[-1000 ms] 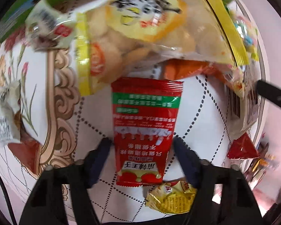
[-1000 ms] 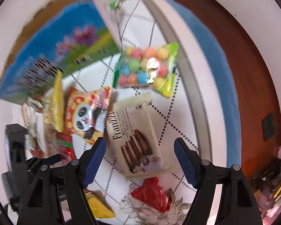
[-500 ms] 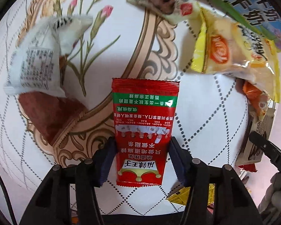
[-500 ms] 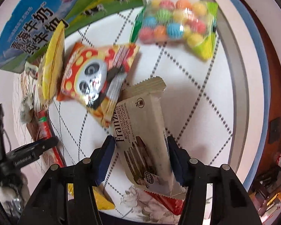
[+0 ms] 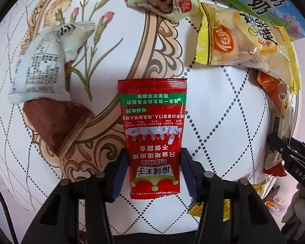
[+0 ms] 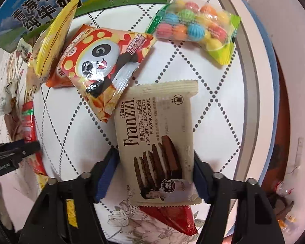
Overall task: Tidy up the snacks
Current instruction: 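Lower both packets into the cardboard box and release them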
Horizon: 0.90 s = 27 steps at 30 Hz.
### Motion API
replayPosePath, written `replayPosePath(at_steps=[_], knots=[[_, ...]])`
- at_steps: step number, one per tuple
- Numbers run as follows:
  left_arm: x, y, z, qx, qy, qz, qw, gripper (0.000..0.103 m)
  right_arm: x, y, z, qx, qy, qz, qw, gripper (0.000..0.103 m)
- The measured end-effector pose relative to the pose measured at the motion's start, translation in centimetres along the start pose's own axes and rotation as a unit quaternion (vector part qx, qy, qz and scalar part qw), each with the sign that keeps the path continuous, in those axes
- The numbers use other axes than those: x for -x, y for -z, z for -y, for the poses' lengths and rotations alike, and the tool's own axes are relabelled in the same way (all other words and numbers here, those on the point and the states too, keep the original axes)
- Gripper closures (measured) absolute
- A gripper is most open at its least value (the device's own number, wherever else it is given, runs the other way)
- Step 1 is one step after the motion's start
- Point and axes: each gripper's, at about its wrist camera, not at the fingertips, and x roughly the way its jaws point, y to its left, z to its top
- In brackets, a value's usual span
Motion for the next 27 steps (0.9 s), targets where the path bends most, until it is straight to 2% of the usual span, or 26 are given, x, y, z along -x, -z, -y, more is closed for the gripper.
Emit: replayPosePath(at_steps=[4,7,11,15,19,22,24,27], knots=[[1.0,0.8,-0.1,0.008,0.001,0.005,1.0,0.059,0.4,0.8,0.5,-0.014,-0.02,0.011,1.0,0.04],[4.2,0.8,1.1,0.007,0.015,0.027,0.9995,0.059,2.0,1.2,1.8,-0.033,-0.05,0.013,0.998,0.04],[8.9,1.3,2.3,0.0,0.049,0.061,0.9969,0.059,4.6,2.0,3.1,-0.06,-0.115,0.021,0.991,0.041],[14.0,0.9,4.1,-0.021,0.076,0.103,0.9915,0.059,7.8,2.5,3.4,-0.054,-0.152,0.034,0.986,0.041],[17.2,-1.2,5.8,-0.044,0.098,0.123,0.9865,0.059,11.5,2.1,2.6,-0.039,-0.179,0.056,0.981,0.041],[19.0,-4.2,4.5,-0.047,0.111,0.126,0.9846,0.059,14.2,0.7,1.3,-0.036,-0.207,0.076,0.975,0.041],[20.0,-5.9,5.0,-0.052,0.115,0.131,0.9833,0.059,16.0,-0.2,1.3,-0.036,-0.227,0.094,0.969,0.041],[21.0,-7.9,4.6,-0.058,0.117,0.142,0.9812,0.059,17.6,-2.3,0.3,-0.036,-0.235,0.12,0.964,0.041]])
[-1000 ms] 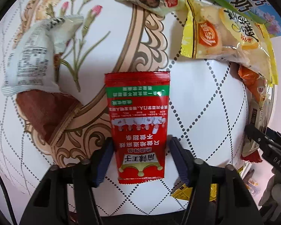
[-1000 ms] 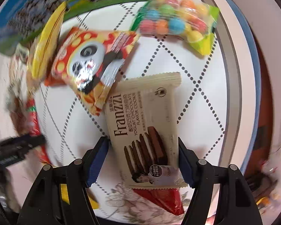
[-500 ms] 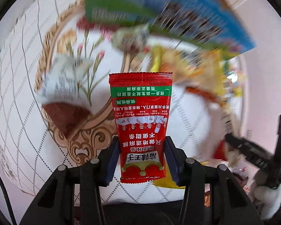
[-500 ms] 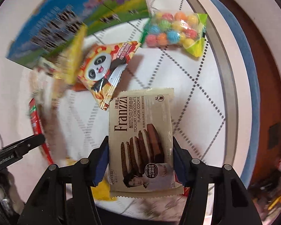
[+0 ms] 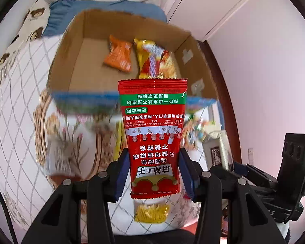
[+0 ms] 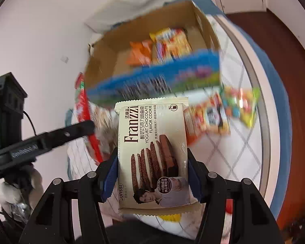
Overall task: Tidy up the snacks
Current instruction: 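Lower both packets into the cardboard box and release them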
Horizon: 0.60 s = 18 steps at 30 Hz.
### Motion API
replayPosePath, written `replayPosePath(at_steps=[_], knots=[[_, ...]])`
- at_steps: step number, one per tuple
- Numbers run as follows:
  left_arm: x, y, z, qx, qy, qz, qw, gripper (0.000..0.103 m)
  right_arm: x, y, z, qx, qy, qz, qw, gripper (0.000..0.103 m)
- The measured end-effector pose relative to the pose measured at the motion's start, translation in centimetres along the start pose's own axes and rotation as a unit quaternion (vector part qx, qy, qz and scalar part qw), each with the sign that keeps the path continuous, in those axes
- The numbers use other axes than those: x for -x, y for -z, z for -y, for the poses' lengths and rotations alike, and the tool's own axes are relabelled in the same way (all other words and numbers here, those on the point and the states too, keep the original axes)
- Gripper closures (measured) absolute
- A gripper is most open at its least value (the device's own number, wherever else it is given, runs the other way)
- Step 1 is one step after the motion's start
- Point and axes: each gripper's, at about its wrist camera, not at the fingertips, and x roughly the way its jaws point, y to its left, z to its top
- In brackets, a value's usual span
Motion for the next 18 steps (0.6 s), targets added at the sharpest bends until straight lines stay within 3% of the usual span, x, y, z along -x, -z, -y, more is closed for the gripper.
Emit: replayPosePath(at_steps=[4,9,14,18], knots=[[0.6,-4.5,0.8,-0.015,-0.014,0.01,0.9997,0.059,1.1,-4.2,-0.5,0.005,0.007,0.04,0.999,0.041],[-0.6,-10.5,0.4,-0.025,-0.036,0.002,0.9991,0.059,0.5,-11.1,-1.1,0.017,0.049,0.073,0.996,0.041],[-3.7,-16.1,-1.5,-0.024,-0.073,-0.022,0.9968,0.059,-2.0,-17.9,-0.4,0.04,0.128,0.077,0.988,0.041],[-7.5,-20.0,-4.3,-0.018,-0.118,-0.052,0.9915,0.059,-5.4,-22.0,-0.1,0.071,0.191,0.056,0.977,0.041]])
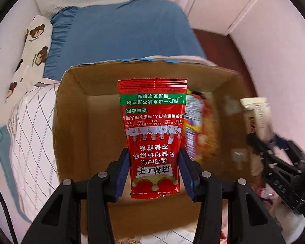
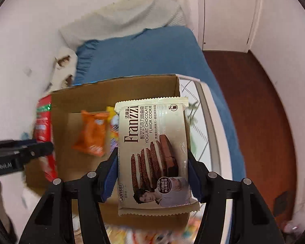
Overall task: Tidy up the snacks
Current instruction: 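Lower both packets into the cardboard box and release them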
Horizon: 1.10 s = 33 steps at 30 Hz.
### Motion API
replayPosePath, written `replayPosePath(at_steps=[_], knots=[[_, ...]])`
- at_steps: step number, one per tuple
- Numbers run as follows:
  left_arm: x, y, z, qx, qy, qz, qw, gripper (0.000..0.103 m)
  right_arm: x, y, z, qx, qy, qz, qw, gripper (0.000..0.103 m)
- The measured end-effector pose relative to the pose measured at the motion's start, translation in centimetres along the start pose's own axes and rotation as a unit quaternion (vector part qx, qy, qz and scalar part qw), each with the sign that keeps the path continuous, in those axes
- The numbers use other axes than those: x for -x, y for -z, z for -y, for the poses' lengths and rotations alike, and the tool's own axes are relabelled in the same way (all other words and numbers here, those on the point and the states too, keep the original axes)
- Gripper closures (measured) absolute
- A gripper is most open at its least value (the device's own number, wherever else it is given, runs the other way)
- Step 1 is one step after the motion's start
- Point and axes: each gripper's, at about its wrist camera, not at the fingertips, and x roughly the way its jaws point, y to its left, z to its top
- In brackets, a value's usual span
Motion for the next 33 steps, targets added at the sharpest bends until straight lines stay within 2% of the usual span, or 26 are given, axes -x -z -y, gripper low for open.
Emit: replayPosePath(at_steps=[5,7,8,9,11,12,20,23,28,31,33], knots=[[-4.4,-3.0,-2.5,0.015,-0.045,-0.04,0.9981,0.056,-4.1,-2.8,-1.3,0.05,0.081,-0.013,0.995,0.039],[-5.5,-3.6,-3.3,0.025,-0.045,-0.052,0.9974,0.056,-5.6,-3.6,-1.5,0.065,0.116,-0.029,0.991,0.027],[-5.9,-3.8,-3.7,0.031,-0.042,-0.054,0.9972,0.054,-6.3,-3.8,-1.4,0.062,0.119,-0.036,0.99,0.011],[-6.1,-4.0,-3.8,0.035,-0.038,-0.052,0.9973,0.049,-6.8,-4.0,-1.3,0.059,0.117,-0.041,0.99,0.009],[-6.4,-4.2,-4.4,0.044,-0.031,-0.047,0.9975,0.021,-7.0,-4.4,-1.2,0.052,0.117,-0.044,0.991,0.009],[-6.5,-4.2,-4.7,0.049,-0.026,-0.045,0.9974,0.017,-7.1,-4.4,-1.0,0.047,0.109,-0.044,0.992,0.008],[-5.3,-3.3,-4.0,0.051,-0.015,-0.017,0.9984,0.017,-6.5,-3.6,0.1,0.004,0.068,-0.047,0.997,0.006],[-4.8,-2.2,-3.9,0.05,-0.013,-0.008,0.9987,0.017,-5.6,-2.6,-0.5,0.005,0.059,-0.039,0.997,0.006],[-3.7,0.1,-3.4,0.044,-0.017,0.004,0.9989,0.017,-4.2,-1.3,-0.9,-0.01,0.001,-0.042,0.999,0.006],[-2.7,1.8,-3.0,0.036,-0.025,0.018,0.9989,0.017,-3.3,-0.3,-1.4,0.003,0.002,-0.032,0.999,0.007],[-1.9,2.8,-2.9,0.033,-0.028,0.03,0.9986,0.017,-2.9,0.5,-1.4,-0.004,-0.011,-0.032,0.999,0.02]])
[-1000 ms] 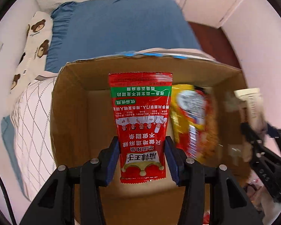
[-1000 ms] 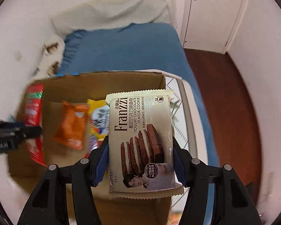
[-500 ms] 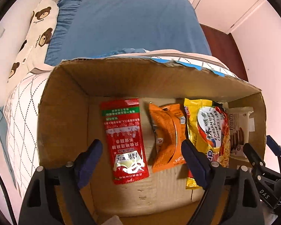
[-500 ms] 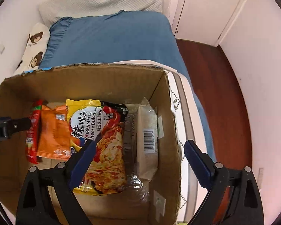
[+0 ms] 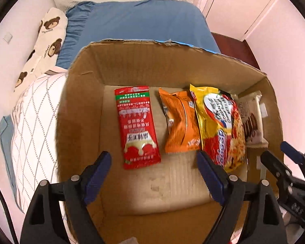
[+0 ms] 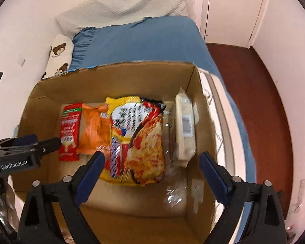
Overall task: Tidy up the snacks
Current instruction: 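Lower both packets into the cardboard box and release them, then grasp the yellow snack bag with the left tool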
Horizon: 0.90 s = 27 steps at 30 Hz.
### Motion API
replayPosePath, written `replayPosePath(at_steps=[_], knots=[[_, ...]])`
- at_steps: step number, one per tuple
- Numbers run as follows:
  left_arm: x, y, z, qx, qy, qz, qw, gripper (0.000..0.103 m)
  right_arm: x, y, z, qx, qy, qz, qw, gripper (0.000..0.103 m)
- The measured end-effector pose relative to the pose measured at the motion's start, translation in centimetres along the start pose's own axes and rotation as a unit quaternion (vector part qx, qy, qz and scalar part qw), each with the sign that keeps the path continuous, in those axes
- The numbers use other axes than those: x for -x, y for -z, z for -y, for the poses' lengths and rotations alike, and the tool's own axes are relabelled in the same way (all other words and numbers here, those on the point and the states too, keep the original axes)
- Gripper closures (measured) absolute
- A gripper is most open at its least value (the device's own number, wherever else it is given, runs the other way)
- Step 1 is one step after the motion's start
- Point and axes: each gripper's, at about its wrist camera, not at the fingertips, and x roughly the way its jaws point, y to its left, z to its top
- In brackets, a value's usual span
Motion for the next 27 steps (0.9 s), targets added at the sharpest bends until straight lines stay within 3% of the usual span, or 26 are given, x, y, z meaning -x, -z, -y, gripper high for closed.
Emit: replayPosePath(at_steps=[11,17,27], knots=[[6.6,6.2,0.4,-0.006,0.001,0.086,0.9963,0.017,4.6,5.2,-0.2,-0.014,-0.051,0.031,0.998,0.024],[9.9,9.8,0.9,-0.019,0.0,0.133,0.9909,0.017,8.6,8.5,-1.2,0.009,-0.045,0.07,0.996,0.024],[13.8,14.8,1.8,-0.034,0.008,0.173,0.9843,0.017,14.3,12.4,-1.5,0.0,-0.08,0.115,0.99,0.023]])
